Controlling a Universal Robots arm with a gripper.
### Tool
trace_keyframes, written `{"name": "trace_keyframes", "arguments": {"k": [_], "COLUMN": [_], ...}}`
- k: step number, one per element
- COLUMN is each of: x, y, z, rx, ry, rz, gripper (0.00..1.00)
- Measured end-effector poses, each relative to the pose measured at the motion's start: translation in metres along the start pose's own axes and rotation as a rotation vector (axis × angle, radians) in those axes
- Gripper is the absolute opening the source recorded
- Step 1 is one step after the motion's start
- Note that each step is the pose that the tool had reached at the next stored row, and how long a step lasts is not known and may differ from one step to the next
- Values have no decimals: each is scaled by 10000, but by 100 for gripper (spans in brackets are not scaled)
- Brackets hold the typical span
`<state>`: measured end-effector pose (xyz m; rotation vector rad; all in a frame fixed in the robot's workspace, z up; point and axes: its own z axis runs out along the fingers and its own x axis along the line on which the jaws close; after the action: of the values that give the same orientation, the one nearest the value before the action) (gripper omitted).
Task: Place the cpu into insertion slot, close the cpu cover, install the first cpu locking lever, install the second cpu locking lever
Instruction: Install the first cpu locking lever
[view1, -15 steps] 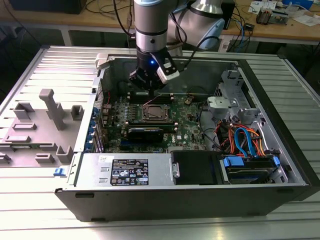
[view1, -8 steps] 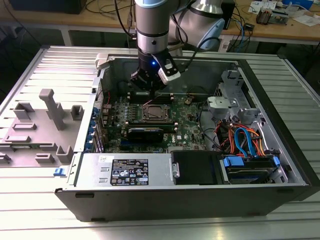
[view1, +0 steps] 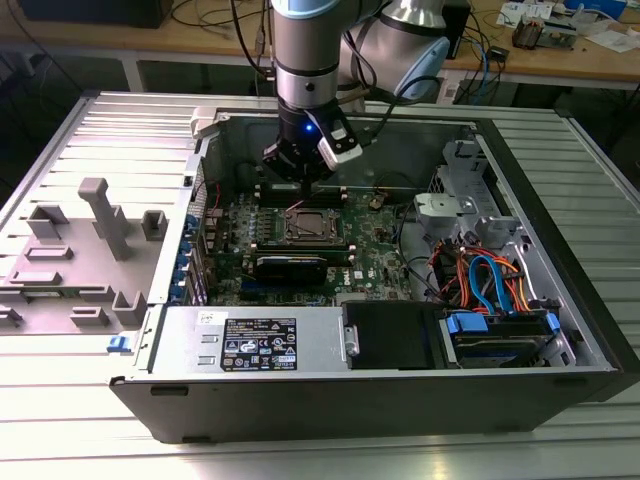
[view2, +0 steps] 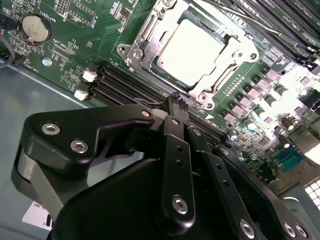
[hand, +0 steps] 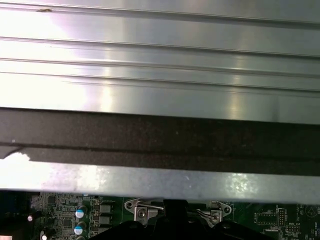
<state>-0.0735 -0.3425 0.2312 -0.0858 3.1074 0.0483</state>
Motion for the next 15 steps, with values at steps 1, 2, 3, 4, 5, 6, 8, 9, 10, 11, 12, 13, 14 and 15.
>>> {"name": "trace_keyframes", "arguments": {"k": [1,2,3,4,5,6,8,9,10,11,12,13,14,15], "x": [0,0,0,0,0,0,0,0,0,-1,-4,-7,-16,-21], "y": [0,0,0,0,0,0,0,0,-1,-1,-2,-2,-3,-3], "z": [1,4,5,7,9,13,22,30,35,42,48,54,62,68], "rx": [-1,-2,-1,-2,-2,-2,-4,-8,-9,-10,-11,-12,-11,-11], "ry": [0,-1,-1,-1,-1,-2,-1,-2,-2,-1,-2,-1,-1,-1], "rz": [-1,-1,0,-1,-1,-1,0,0,-1,-1,-3,-2,-1,-1], "gripper": [11,11,11,11,11,11,11,11,11,11,11,11,11,11]}}
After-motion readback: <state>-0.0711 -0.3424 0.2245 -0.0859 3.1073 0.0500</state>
